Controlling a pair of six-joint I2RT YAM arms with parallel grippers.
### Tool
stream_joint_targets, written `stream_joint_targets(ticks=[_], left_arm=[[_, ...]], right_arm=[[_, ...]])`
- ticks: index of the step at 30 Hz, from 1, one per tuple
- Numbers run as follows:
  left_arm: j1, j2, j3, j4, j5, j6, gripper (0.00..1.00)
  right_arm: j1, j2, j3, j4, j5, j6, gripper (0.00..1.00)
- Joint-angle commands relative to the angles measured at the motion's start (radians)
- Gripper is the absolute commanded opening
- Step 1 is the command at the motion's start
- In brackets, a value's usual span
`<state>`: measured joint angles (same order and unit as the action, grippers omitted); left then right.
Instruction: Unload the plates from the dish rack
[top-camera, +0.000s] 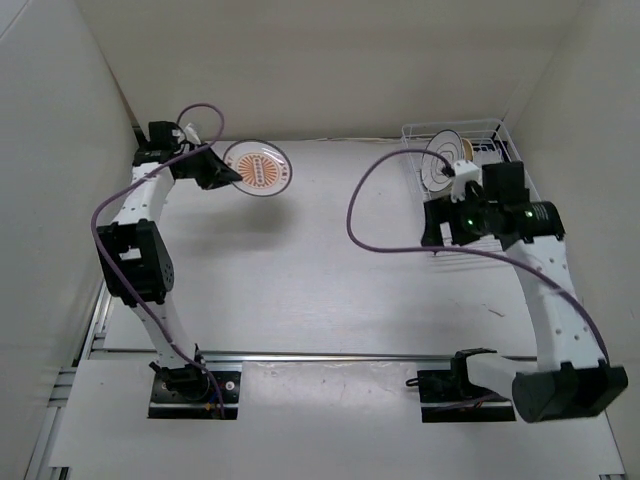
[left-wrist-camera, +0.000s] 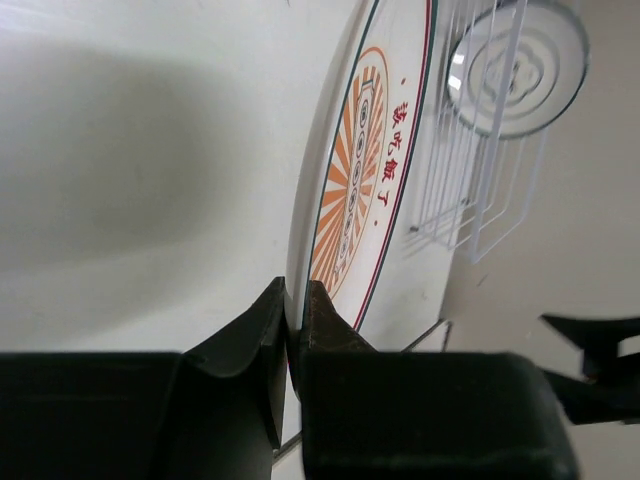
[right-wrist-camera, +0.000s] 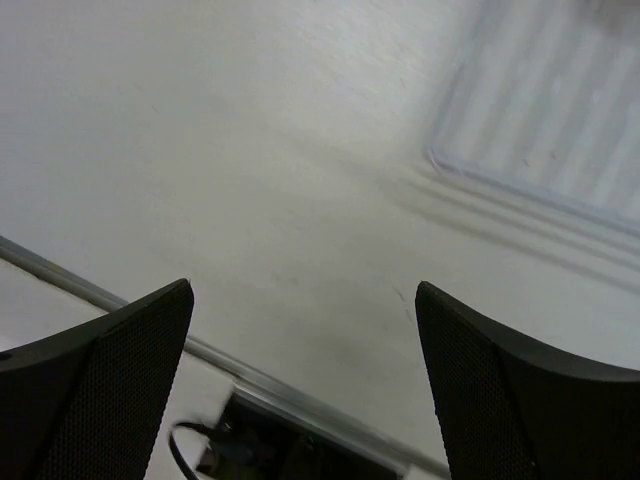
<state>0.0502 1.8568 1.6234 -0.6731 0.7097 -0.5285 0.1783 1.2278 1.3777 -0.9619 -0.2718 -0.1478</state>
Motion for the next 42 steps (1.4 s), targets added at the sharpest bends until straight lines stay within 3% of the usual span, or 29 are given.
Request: stream_joint_targets(ticks=[1, 5, 10, 20, 27, 32, 33, 35, 42], left_arm=[[0.098, 0.062, 0.094, 0.079, 0.157, -0.053, 0.11], [0.189, 0.166, 0.168, 0.136, 0.246, -0.093, 0.11], [0.269, 0.342, 0.289, 0.172, 0.301, -0.093, 0.11], [0.299, 0.530, 0.418, 0.181, 0.260, -0.002, 0.11], [0.300, 0.576, 0.418, 0.181, 0.226, 0.039, 0.13], [0.300, 0.585, 0.418, 0.172, 0.194, 0.039, 0.27], [0.300, 0.585, 0.418, 0.161, 0.194, 0.050, 0.37], [0.300, 0.585, 0.418, 0.143, 0.154, 0.064, 0.45], [0.300, 0.561, 0.418, 0.089, 0.005, 0.101, 0.59]], right_arm=[[-0.075, -0.117, -0.071, -0.150, 0.061, -0.151, 0.94], [-0.227, -0.171, -0.091, -0.190, 0.126, -0.309, 0.96], [-0.362, -0.160, 0.021, -0.271, 0.120, -0.351, 0.96], [-0.362, -0.111, 0.104, -0.345, 0.086, -0.274, 0.96], [-0.362, -0.122, 0.104, -0.354, 0.059, -0.242, 0.96], [-0.362, -0.131, 0.086, -0.354, 0.059, -0.242, 0.96], [-0.362, -0.140, 0.086, -0.354, 0.059, -0.242, 0.96], [-0.362, -0.140, 0.075, -0.354, 0.059, -0.233, 0.96], [-0.362, -0.159, 0.075, -0.345, 0.048, -0.213, 0.96]])
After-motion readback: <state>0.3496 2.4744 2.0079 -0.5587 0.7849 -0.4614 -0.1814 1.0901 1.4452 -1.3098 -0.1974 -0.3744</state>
